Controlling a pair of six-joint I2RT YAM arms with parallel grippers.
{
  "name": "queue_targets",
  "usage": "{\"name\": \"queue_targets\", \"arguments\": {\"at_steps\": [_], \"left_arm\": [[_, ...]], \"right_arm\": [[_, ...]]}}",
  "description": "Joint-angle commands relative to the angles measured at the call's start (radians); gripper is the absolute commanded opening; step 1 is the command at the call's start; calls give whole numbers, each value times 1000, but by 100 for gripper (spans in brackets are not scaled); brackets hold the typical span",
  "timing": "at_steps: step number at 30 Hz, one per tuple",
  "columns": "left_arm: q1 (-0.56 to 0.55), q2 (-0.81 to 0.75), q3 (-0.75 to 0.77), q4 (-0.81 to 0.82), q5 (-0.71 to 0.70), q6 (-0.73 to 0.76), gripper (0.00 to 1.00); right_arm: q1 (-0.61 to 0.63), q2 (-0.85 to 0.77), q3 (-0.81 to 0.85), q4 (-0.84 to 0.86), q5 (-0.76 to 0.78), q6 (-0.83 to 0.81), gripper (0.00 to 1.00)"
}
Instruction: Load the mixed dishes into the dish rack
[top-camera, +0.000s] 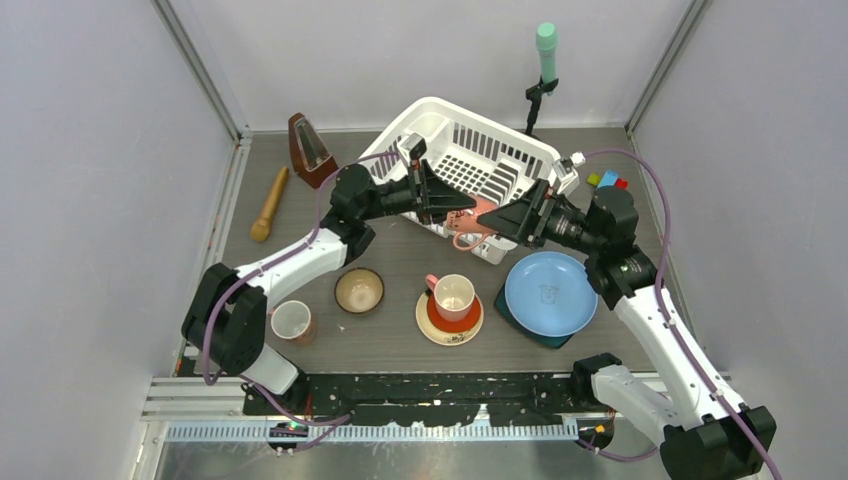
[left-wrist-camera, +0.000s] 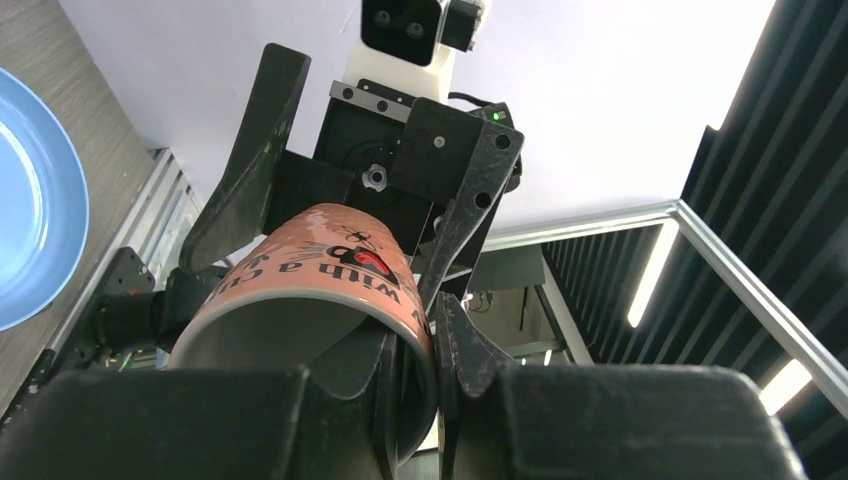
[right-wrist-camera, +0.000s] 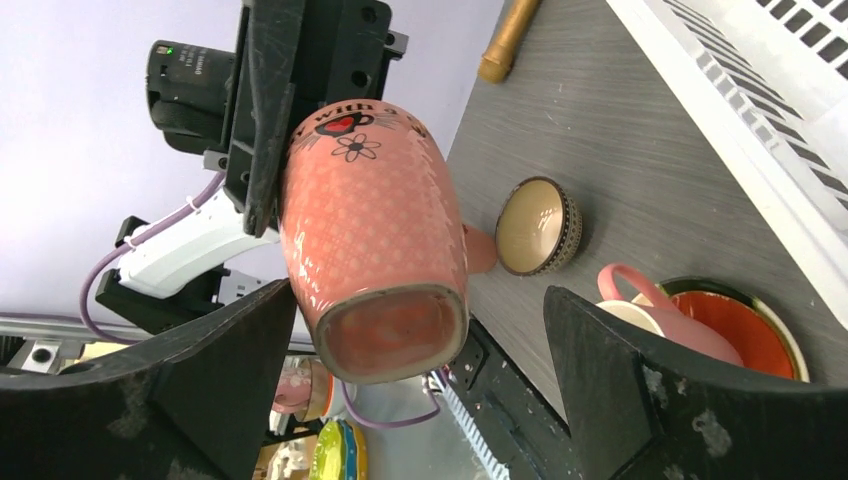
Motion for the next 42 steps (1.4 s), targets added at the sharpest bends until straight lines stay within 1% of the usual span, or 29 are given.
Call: {"name": "queue_targets", "arguments": {"at_steps": [1,7,9,11,13,14,15,17,18,19,20,21,22,23,27,28,31,33,34,36,38,42], "left_arm": [[-5,-29,67,146,2,-61,0],[-11,-26,65,146,9,-67,0],[-16,-17,66,146,7,-66,0],[-24,-7,74,148,10,-66,0],[-28,0,82,148,18,-64,0],[-29,1,83,148,19,-63,0],[-28,1,82,148,18,-62,0],[-27,0,81,144,22,-51,0],[-27,-1,80,137,23,-39,0],[-26,-5,80,123,22,-23,0],[-23,-10,78,105,27,-3,2],[-20,-19,76,79,32,19,5],[-13,-30,72,54,34,44,10],[-7,-44,67,20,38,66,17],[21,-115,43,-110,42,171,37],[28,-133,38,-159,41,207,42],[46,-176,39,-348,36,317,57],[60,-194,39,-439,33,367,61],[68,-202,32,-448,33,376,64],[88,-221,14,-455,36,384,67],[112,-243,12,-502,36,417,69],[153,-290,35,-703,0,549,77]], "right_arm": [[6,21,-2,118,-33,30,100],[15,35,-40,299,-49,147,100],[29,48,-33,306,-48,152,99],[42,58,-27,308,-46,153,97],[48,59,-21,308,-37,154,91],[48,57,-20,306,-34,153,84],[49,55,-18,305,-29,152,80],[49,52,-12,296,-24,152,48],[49,51,-7,279,-23,151,42],[50,50,0,265,-14,146,32],[49,47,3,238,-3,142,28],[49,45,4,228,0,138,21],[49,38,5,206,9,138,19],[49,35,10,191,13,131,15],[49,0,23,90,39,97,6],[49,-5,25,49,48,80,4],[48,-27,39,2,65,55,1],[48,-29,49,-43,78,37,0],[48,-29,51,-55,92,28,0],[49,-28,58,-86,112,16,0],[47,-29,61,-112,136,7,0],[47,-21,76,-159,173,-4,1]]}}
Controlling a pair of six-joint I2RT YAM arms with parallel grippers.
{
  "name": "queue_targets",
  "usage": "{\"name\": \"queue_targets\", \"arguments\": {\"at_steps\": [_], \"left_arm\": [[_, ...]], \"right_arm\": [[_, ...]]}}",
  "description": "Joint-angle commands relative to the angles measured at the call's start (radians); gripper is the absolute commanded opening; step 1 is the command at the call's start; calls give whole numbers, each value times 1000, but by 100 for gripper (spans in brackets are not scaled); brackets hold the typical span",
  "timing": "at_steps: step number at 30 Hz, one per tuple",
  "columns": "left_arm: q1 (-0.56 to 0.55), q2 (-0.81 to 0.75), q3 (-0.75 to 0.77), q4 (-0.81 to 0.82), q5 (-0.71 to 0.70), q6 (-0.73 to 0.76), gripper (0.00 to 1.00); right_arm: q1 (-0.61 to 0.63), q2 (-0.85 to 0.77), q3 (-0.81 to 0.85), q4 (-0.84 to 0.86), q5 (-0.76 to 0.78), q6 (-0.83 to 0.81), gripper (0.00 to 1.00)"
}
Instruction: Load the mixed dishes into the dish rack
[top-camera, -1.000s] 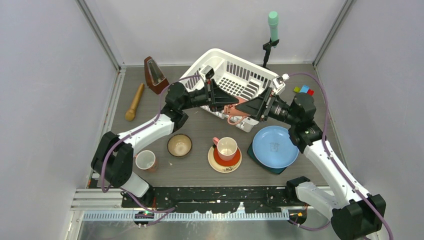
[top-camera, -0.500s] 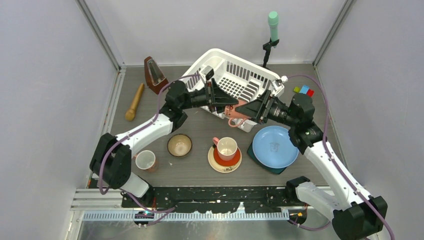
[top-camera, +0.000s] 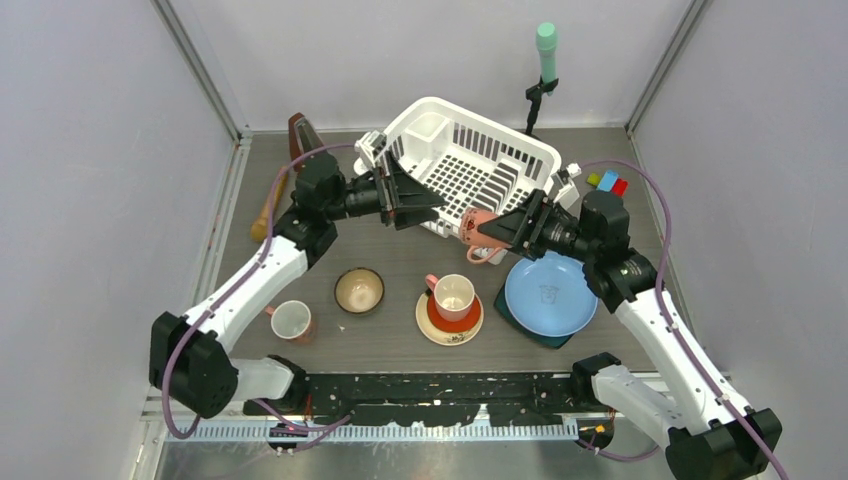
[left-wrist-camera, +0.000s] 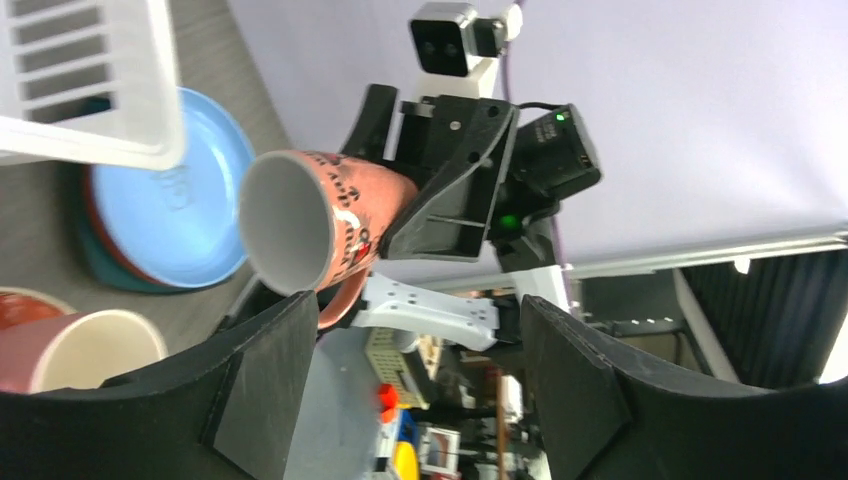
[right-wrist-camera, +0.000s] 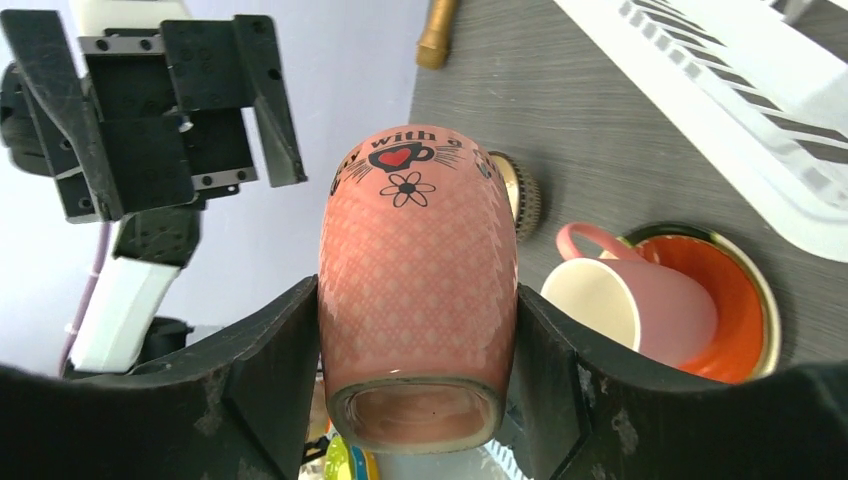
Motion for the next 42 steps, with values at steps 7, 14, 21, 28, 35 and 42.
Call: {"name": "queue_targets", "arguments": {"at_steps": [7,14,21,28,35,42], "left_arm": [[109,-125,105,-558,-60,360,88],[125,-199,183,-842,-217,550,100],[125,-248,212,-947,-364,671,100],[118,-255,207,-881,-393,709,100],[-146,-314,134,-665,-781,1051,100],[-354,-192,139,-468,-827,1315,99]], "right_arm": [[-2,24,116,-147,134,-74,0],[-2,62,177,-278,261,-94,0],[-2,83,236,-366,406,-26,0],[-2,86,280,-455,549,39,0],[-2,217,496,-767,708,210,0],[-2,364,619,-869,587,341,0]]}}
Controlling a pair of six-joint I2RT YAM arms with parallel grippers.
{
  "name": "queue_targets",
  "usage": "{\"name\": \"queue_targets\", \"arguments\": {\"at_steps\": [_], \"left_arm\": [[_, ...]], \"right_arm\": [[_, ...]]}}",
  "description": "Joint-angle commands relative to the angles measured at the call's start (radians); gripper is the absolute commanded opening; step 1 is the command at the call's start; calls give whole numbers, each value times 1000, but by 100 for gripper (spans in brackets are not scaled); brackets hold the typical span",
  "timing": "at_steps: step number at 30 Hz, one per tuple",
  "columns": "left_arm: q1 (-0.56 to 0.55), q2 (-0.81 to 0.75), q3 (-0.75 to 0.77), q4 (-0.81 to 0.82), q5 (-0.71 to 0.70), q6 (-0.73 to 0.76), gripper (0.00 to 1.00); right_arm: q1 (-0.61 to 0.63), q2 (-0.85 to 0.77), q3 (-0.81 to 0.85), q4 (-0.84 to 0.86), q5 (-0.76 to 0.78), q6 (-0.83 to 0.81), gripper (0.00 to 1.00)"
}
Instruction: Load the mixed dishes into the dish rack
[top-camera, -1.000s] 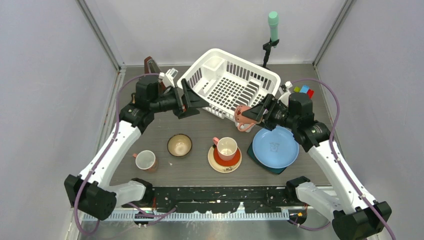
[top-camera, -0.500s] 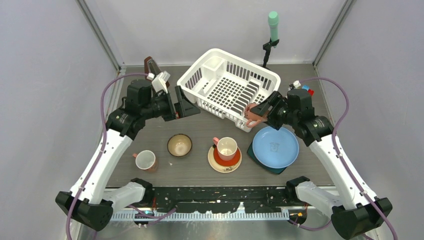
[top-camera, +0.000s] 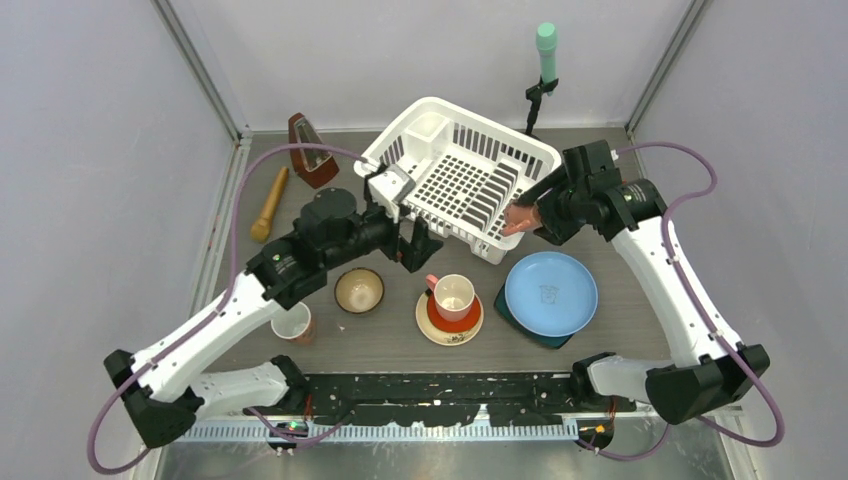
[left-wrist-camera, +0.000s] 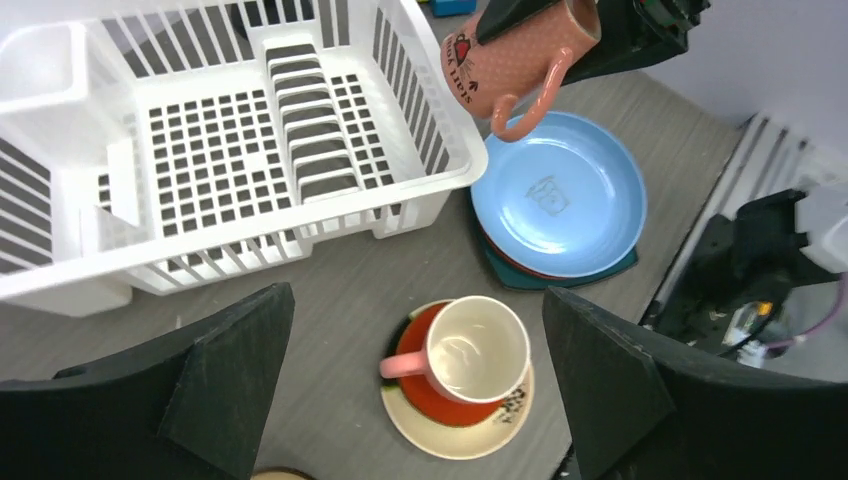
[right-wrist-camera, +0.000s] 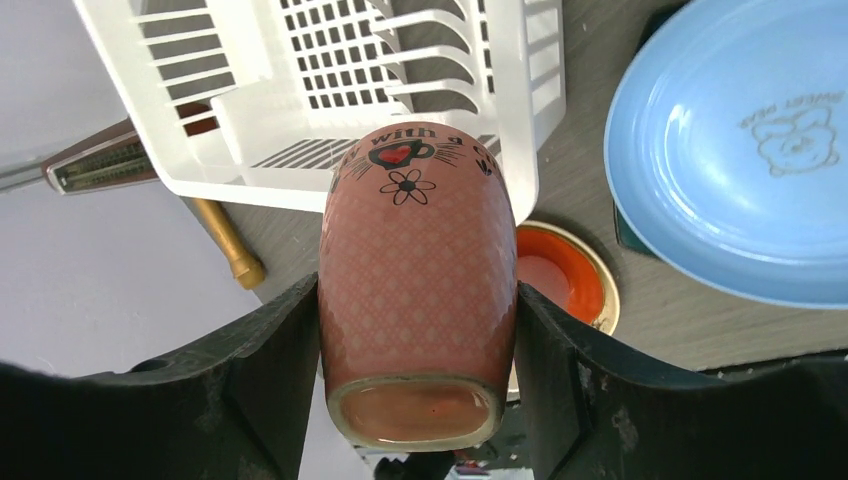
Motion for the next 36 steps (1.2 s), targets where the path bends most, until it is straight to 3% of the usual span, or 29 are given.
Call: {"name": "queue_targets", "arguments": {"at_steps": [1,5,10,13,32,36], "left_arm": [[-56,110,61,141,-82,220,97],[-147,242,157,68,-163,350,90],[-240,348,189,108,-208,472,82],[-251,376,191,133,-178,501,71],[-289,515,250,192,-342,588,56],[-294,548,275,200,-392,599,37]], "right_arm": [[0,33,55,-44,-64,137,0],[1,68,78,-22,-93,185,0],[1,89,64,28,-188,264,0],[1,97,57,56,-241,288,0],[23,86,12,98,-284,316,0],[31,89,7,103,-289,319,0]]}}
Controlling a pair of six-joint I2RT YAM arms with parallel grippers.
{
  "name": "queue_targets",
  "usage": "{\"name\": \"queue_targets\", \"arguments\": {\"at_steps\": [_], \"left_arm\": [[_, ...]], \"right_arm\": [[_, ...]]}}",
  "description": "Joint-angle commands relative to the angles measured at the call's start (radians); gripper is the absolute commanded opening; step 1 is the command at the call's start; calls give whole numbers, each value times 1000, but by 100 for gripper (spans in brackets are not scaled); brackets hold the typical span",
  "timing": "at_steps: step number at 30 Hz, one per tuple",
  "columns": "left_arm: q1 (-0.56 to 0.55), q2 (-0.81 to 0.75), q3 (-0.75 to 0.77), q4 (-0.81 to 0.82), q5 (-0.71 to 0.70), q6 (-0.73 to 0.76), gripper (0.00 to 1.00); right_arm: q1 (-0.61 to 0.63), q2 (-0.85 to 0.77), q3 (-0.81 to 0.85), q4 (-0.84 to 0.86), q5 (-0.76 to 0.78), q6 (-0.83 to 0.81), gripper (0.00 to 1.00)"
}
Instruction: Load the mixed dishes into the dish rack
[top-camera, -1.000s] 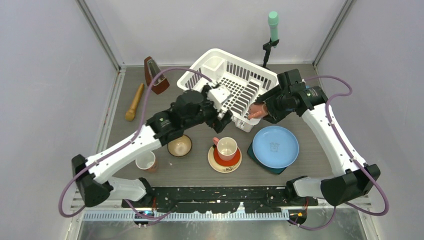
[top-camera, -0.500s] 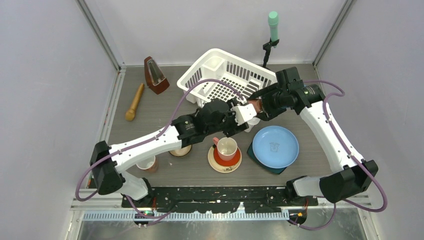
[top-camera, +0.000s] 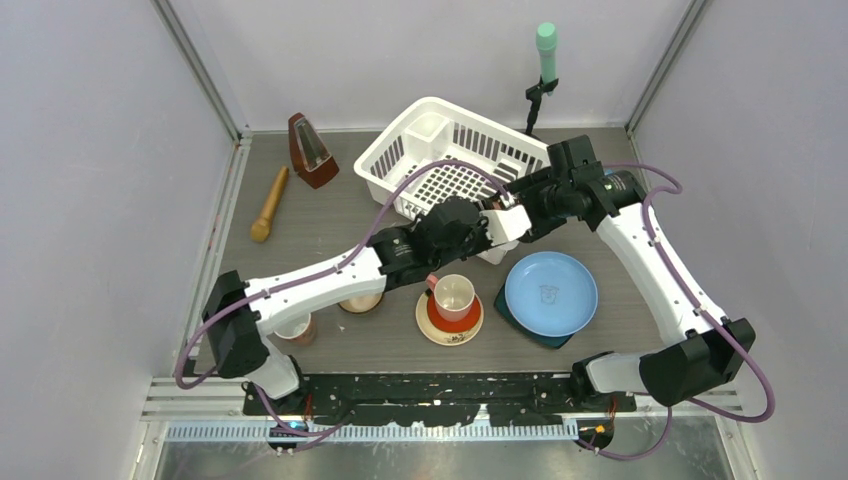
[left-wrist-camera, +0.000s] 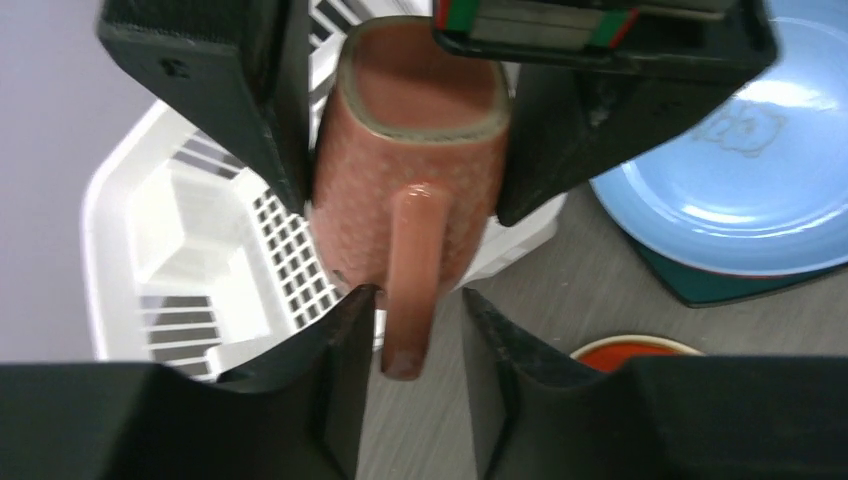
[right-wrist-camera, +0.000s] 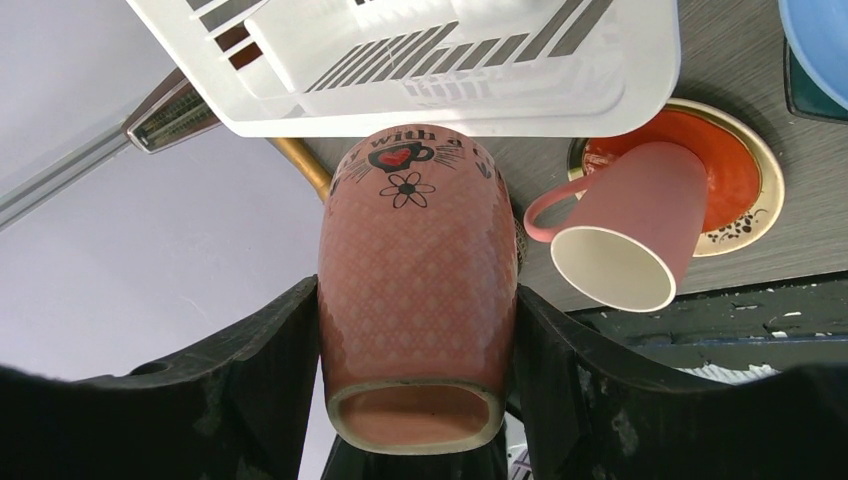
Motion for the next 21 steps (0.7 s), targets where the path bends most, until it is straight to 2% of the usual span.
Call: {"name": "queue_targets", "arguments": {"at_steps": [1,2,4,5,7,11,14,16,17,19,21], "left_arm": [[-13,29,67,67,-84,32,31],[-13,39,73,65,-98,34,24],[-13,55,82,65,-133,31,3],[-13,65,87,74,-169,17,0],[-11,76,89,115,-304,-46,0],[-3,44,24,226,-289,-63,0],[17,34,11,237,-261,-93,0],[31,31,-1,249,-261,-96,0],[40,25,-14,276,-259,-104,0],[67,12,-34,303,-230,-138,0],[103,2,-51,317,-190,-177,0]], "right_arm": [[13,-17,3,61,-32,22,0],[17,-17,4,62,-32,23,0],[20,-19,6,60,-30,23,0],[20,-22,7,60,-24,21,0],[20,-26,6,52,5,19,1],[14,-25,-1,57,47,25,16],[6,-12,11,67,60,20,26],[4,-12,20,68,86,24,44],[1,-12,25,70,96,28,60],[-9,-19,31,75,128,25,75],[-31,-30,37,79,156,24,82]]}}
